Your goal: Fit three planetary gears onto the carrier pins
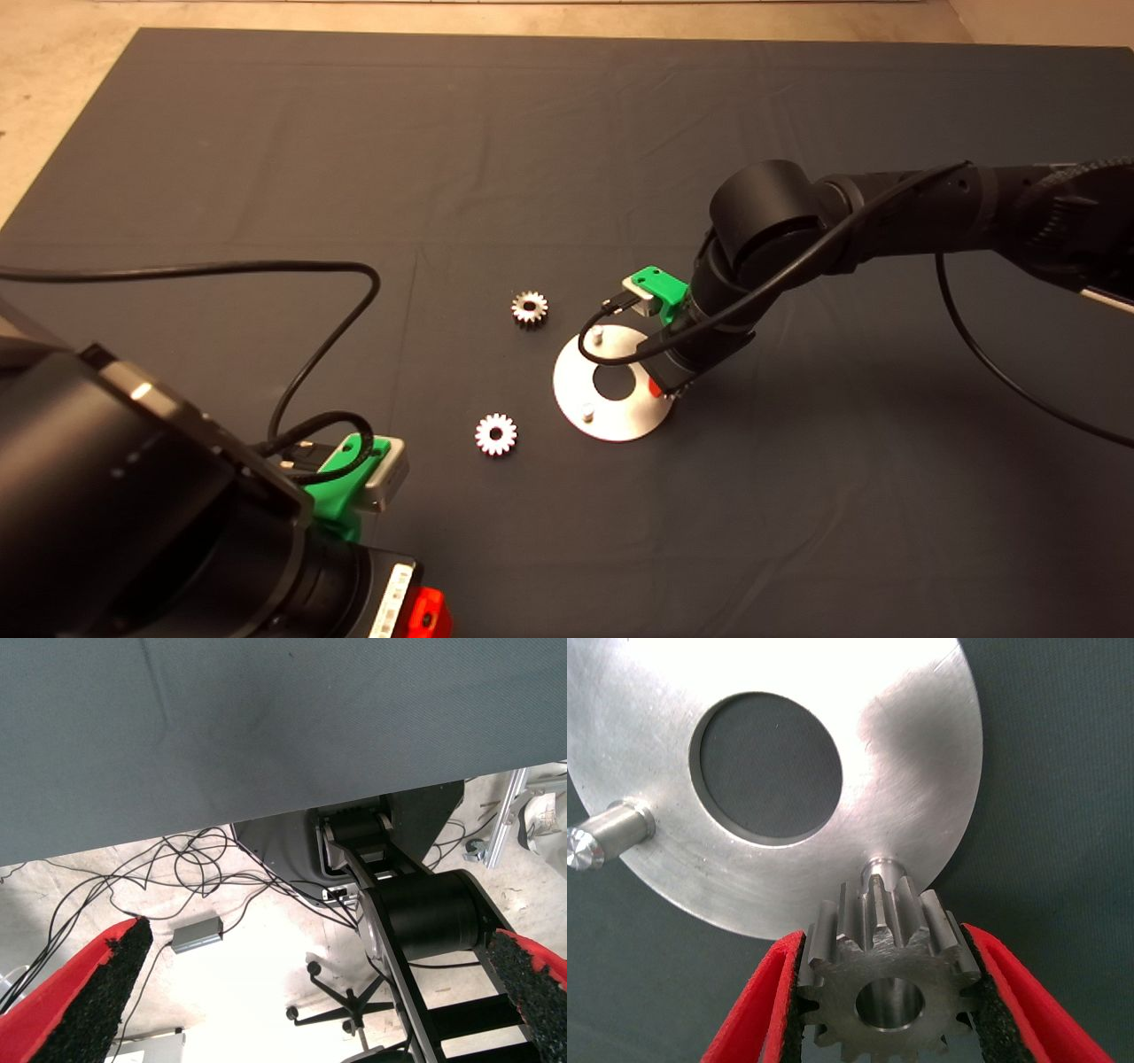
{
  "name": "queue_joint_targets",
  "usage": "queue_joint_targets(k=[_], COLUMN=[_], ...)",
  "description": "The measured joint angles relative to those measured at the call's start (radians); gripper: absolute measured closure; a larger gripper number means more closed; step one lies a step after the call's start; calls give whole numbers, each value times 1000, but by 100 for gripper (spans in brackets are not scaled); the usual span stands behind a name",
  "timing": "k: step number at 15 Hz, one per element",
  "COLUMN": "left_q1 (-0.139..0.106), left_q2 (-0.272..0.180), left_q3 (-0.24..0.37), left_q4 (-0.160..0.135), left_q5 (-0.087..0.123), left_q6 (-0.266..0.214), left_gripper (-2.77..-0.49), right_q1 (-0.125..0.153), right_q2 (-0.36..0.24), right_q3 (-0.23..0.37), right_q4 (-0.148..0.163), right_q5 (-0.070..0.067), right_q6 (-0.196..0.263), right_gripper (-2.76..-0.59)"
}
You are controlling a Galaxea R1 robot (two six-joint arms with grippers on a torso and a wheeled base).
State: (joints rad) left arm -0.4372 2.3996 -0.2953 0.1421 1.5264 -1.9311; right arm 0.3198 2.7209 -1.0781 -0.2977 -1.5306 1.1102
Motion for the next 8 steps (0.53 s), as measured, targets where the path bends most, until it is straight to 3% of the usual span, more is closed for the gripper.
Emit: queue_joint_targets(k=[8], left_q1=[0], left_q2=[3], left_q3=[0], left_q4=[0], left_q5=[0], left_q6=[0], left_gripper=[-276], right_q1=[-1], right_q2=[1], right_q3=[-15], right_q4=[-47], right_q5=[0], right_q6=[-13], right_gripper=[-110])
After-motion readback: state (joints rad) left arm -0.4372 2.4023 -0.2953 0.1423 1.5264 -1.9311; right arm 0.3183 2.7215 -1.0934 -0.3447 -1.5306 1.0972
